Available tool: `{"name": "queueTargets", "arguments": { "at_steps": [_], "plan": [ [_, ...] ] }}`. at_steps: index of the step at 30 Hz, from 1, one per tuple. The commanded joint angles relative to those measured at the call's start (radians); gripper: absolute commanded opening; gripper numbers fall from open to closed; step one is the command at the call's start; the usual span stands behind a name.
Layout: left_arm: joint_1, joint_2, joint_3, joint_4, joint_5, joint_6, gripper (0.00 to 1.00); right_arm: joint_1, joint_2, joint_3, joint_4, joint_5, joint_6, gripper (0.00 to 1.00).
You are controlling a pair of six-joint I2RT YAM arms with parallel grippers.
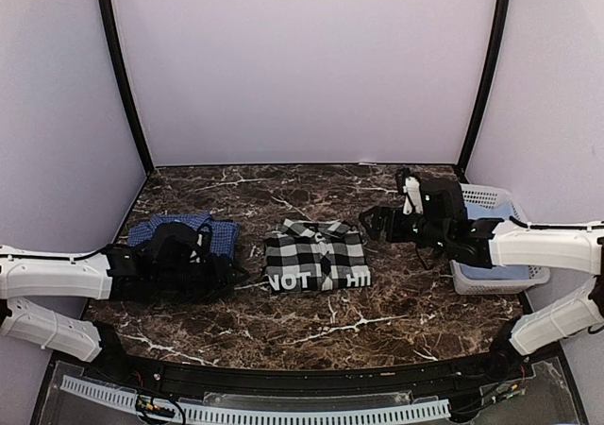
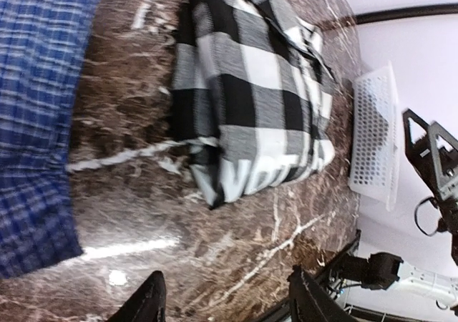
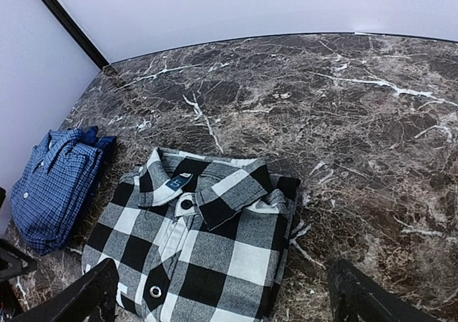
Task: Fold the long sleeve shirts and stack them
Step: Pick up the square-folded shirt from the center of the board.
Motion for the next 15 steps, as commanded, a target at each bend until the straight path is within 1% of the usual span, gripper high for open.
{"name": "queueTargets", "arguments": {
  "at_steps": [1, 3, 5, 6, 8, 11, 15],
  "plan": [
    [-0.053, 0.024, 0.119, -0.066, 0.091, 0.142, 0.57, -0.003, 0.030, 0.038, 0.026, -0.022, -0.016, 0.99],
    [-0.063, 0.042, 0.172, -0.104, 0.072, 0.165, 0.57, -0.003, 0.041, 0.049, 0.020, -0.023, -0.017, 0.99],
    [-0.064, 0.050, 0.220, -0.145, 0.014, 0.194, 0.57, -0.003, 0.053, 0.055, 0.017, -0.026, -0.014, 0.99],
    [-0.063, 0.056, 0.234, -0.159, -0.052, 0.201, 0.58, -0.003, 0.060, 0.058, 0.018, -0.028, -0.011, 0.99],
    [-0.044, 0.083, 0.271, -0.187, -0.103, 0.224, 0.60, -0.003, 0.080, 0.066, 0.017, -0.039, -0.003, 0.99],
    [0.028, 0.186, 0.317, -0.148, -0.050, 0.277, 0.62, -0.003, 0.129, 0.099, -0.001, -0.068, 0.006, 0.99],
    [0.087, 0.348, 0.377, -0.073, 0.099, 0.344, 0.65, -0.003, 0.204, 0.161, -0.072, -0.099, 0.013, 0.99]
  ]
}}
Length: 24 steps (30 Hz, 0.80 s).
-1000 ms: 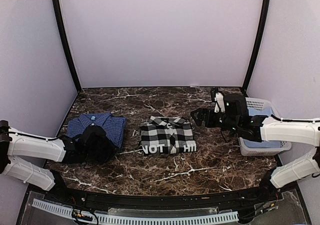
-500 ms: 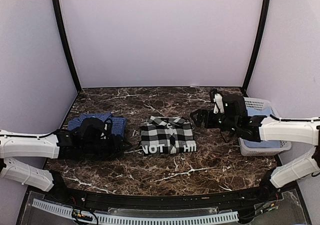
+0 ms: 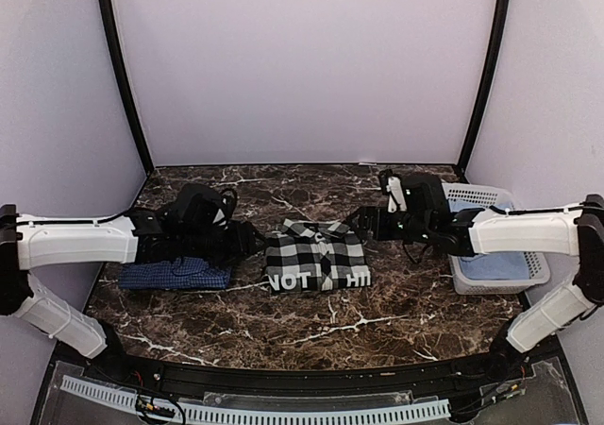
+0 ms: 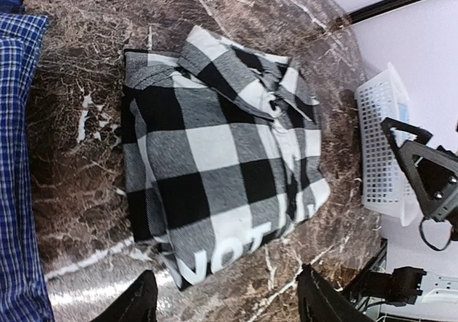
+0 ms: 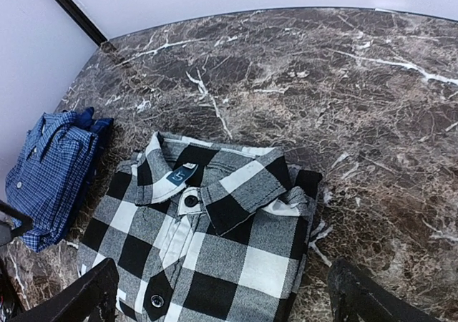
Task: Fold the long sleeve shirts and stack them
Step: Pick up the square-folded shirt from the center of the board.
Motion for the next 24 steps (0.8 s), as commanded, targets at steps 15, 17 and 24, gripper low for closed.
{"name": "queueTargets", "arguments": {
  "at_steps": [15, 17, 24],
  "plan": [
    [0.088, 0.468, 0.246, -0.066, 0.136, 0.228, 0.65, -0.027, 0.234, 0.129, -0.188, -0.073, 0.036, 0.77],
    [0.088, 0.481, 0.253, -0.073, 0.127, 0.230, 0.65, -0.030, 0.266, 0.141, -0.188, -0.085, 0.030, 0.76],
    [0.088, 0.512, 0.267, -0.109, 0.107, 0.240, 0.65, -0.065, 0.360, 0.163, -0.172, -0.109, 0.032, 0.72]
  ]
}}
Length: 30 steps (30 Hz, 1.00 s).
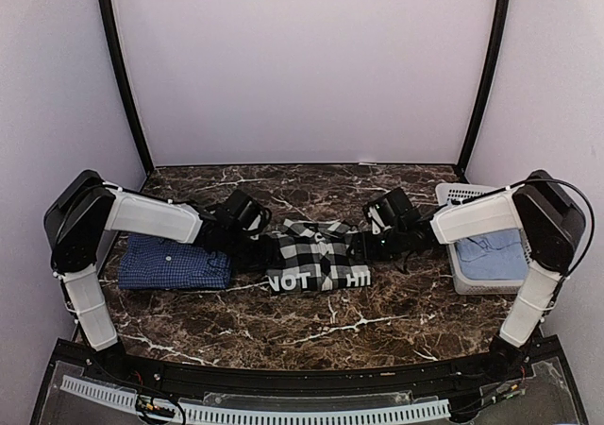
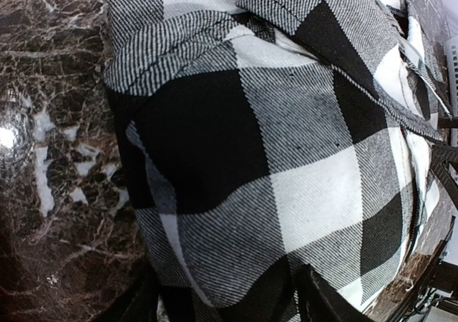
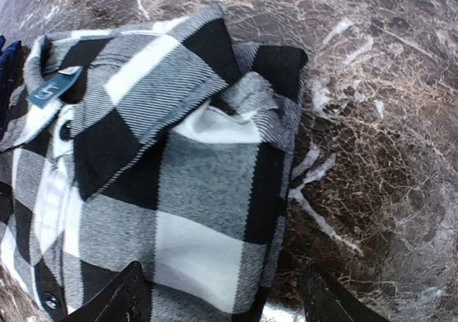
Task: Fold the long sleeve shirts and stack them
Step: Pick up the square-folded shirt from the center of the board.
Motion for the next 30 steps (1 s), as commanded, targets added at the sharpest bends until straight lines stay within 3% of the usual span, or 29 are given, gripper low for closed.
{"name": "queueTargets", "arguments": {
  "at_steps": [1, 10, 14, 20, 26, 30],
  "plan": [
    [0.004, 0.018, 0.027, -0.066, -0.023, 0.029, 0.65, -0.036, 0.046, 0.029, 0.016, -0.029, 0.002, 0.71],
    [-0.003, 0.057, 0.023, -0.022, 0.028, -0.007, 0.64, -0.011, 0.125, 0.071, -0.014, -0.070, 0.041, 0.60],
    [-0.007, 0.056, 0.020, 0.015, 0.051, -0.044, 0.58, 0.022, 0.133, 0.075, -0.021, -0.067, 0.066, 0.55],
    [-0.019, 0.066, 0.019, 0.068, 0.082, -0.087, 0.34, 0.042, 0.139, 0.072, -0.013, -0.079, 0.101, 0.38],
    [-0.022, 0.054, 0.049, 0.054, 0.058, -0.091, 0.01, 0.046, 0.118, 0.081, -0.020, -0.095, 0.116, 0.00],
    [-0.022, 0.022, 0.081, -0.018, 0.004, -0.060, 0.00, 0.047, 0.083, 0.090, -0.032, -0.101, 0.131, 0.00]
  ]
}}
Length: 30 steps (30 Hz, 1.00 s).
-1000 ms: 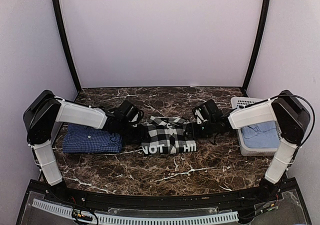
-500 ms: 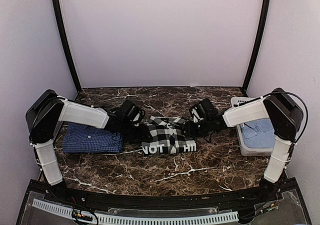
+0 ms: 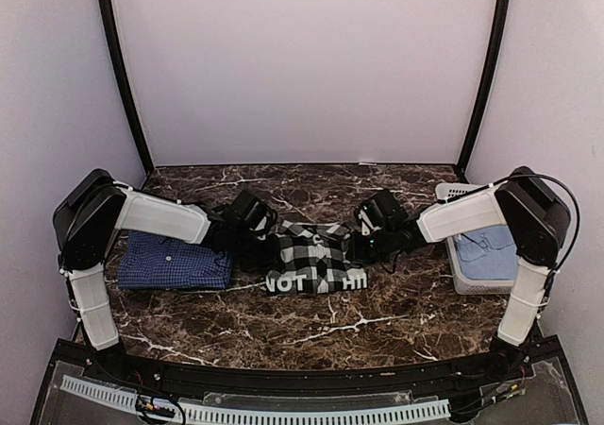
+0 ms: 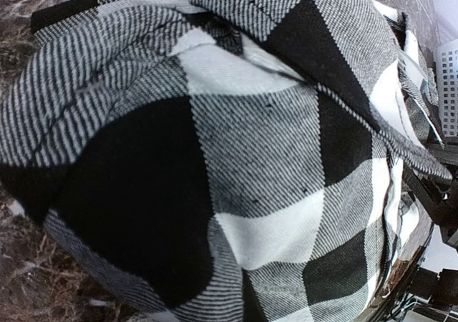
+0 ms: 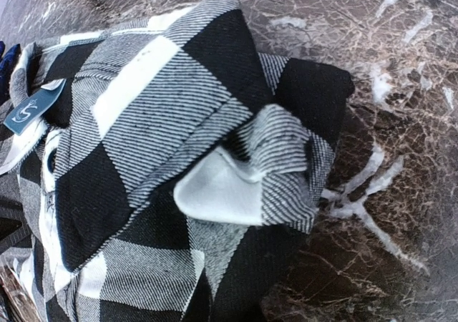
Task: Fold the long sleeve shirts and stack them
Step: Pick up the square-folded shirt from the center of the board, then place the square-folded shirt on the square-folded shirt.
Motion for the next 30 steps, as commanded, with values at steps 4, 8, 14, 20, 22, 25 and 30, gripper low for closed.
{"name": "queueTargets", "arguments": {
  "at_steps": [4, 8, 14, 20, 22, 25, 30],
  "plan": [
    [-0.006, -0.083, 0.079, -0.126, -0.079, 0.058, 0.00, 0.030, -0.087, 0.031, -0.061, -0.043, 0.029, 0.00],
    [-0.006, -0.143, 0.113, -0.186, -0.099, 0.088, 0.00, 0.045, -0.151, 0.070, -0.101, -0.027, 0.031, 0.00],
    [0.004, -0.241, 0.153, -0.310, -0.137, 0.128, 0.00, 0.092, -0.174, 0.165, -0.156, -0.021, 0.040, 0.00],
    [0.047, -0.385, 0.138, -0.443, -0.198, 0.154, 0.00, 0.173, -0.109, 0.304, -0.166, -0.019, 0.077, 0.00],
    [0.073, -0.431, 0.121, -0.484, -0.216, 0.160, 0.00, 0.202, -0.071, 0.365, -0.164, -0.022, 0.096, 0.00],
    [0.116, -0.498, 0.080, -0.544, -0.247, 0.167, 0.00, 0.248, 0.001, 0.469, -0.144, -0.023, 0.127, 0.00],
    [0.229, -0.615, 0.029, -0.645, -0.314, 0.206, 0.00, 0.314, 0.139, 0.629, -0.090, -0.027, 0.182, 0.00]
  ]
}}
